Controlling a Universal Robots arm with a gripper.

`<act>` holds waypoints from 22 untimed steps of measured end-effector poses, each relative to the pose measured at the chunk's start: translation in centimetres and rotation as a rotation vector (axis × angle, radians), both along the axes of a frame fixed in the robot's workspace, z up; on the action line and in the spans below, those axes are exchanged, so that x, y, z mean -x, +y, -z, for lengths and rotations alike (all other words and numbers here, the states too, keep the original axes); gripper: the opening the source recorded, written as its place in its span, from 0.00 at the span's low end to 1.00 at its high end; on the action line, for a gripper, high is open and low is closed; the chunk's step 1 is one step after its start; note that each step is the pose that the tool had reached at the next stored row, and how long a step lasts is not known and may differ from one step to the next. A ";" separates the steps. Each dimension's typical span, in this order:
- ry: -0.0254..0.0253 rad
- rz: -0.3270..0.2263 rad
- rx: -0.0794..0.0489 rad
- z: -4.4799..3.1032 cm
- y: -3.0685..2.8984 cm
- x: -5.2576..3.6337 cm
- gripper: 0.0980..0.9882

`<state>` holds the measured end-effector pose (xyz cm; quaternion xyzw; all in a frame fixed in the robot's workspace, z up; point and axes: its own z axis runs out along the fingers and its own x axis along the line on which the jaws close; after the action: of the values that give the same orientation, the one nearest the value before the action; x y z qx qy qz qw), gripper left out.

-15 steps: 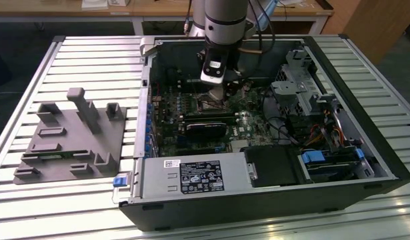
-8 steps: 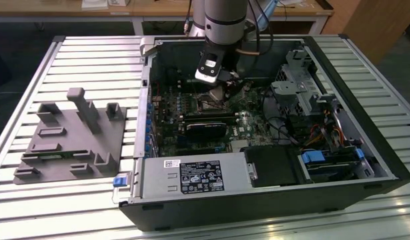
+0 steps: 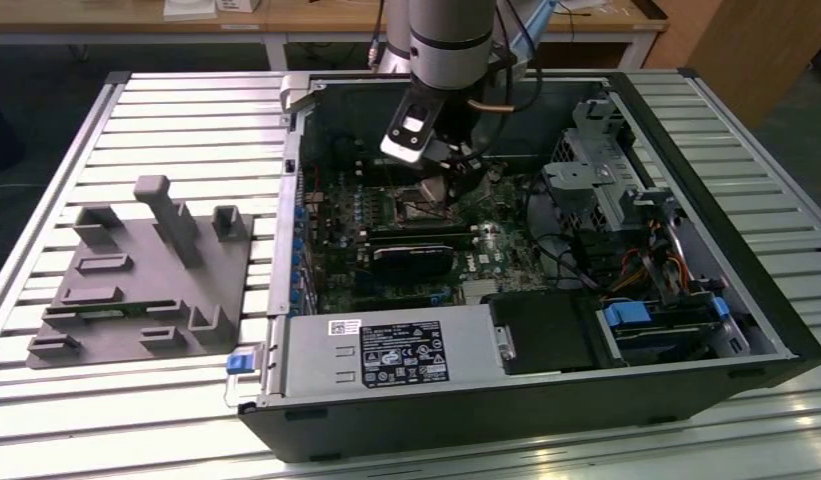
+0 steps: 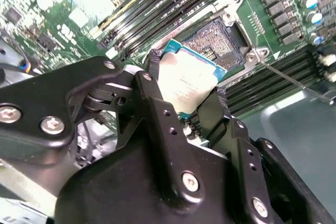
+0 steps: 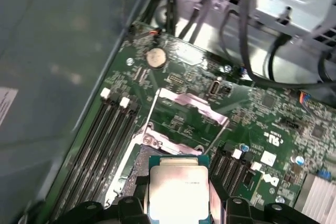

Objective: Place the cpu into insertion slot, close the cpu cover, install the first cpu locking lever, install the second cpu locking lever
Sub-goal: 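Place the cpu into insertion slot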

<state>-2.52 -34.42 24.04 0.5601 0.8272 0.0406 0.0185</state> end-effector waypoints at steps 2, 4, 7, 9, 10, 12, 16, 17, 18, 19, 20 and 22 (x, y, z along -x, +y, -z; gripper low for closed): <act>0.0000 0.032 0.000 0.01 0.00 0.00 0.50; 0.0000 0.065 0.000 0.03 0.00 0.00 0.50; 0.0000 0.116 0.001 0.06 0.00 0.00 0.50; 0.0000 0.153 0.001 0.08 0.00 0.00 0.50; 0.0000 0.171 0.001 0.09 0.00 0.00 0.50; 0.0000 0.206 0.001 0.11 0.00 0.00 0.50; 0.0001 0.280 0.001 0.17 0.00 0.00 0.50; 0.0001 0.298 0.001 0.19 0.00 0.00 0.50; 0.0001 0.315 0.001 0.21 0.00 0.00 0.50; 0.0001 0.333 0.001 0.22 0.00 0.00 0.50; 0.0001 0.349 0.001 0.23 0.00 0.00 0.50; 0.0001 0.358 0.001 0.23 0.00 0.00 0.50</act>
<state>-2.53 -34.42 23.82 0.6985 0.7142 0.0361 0.0257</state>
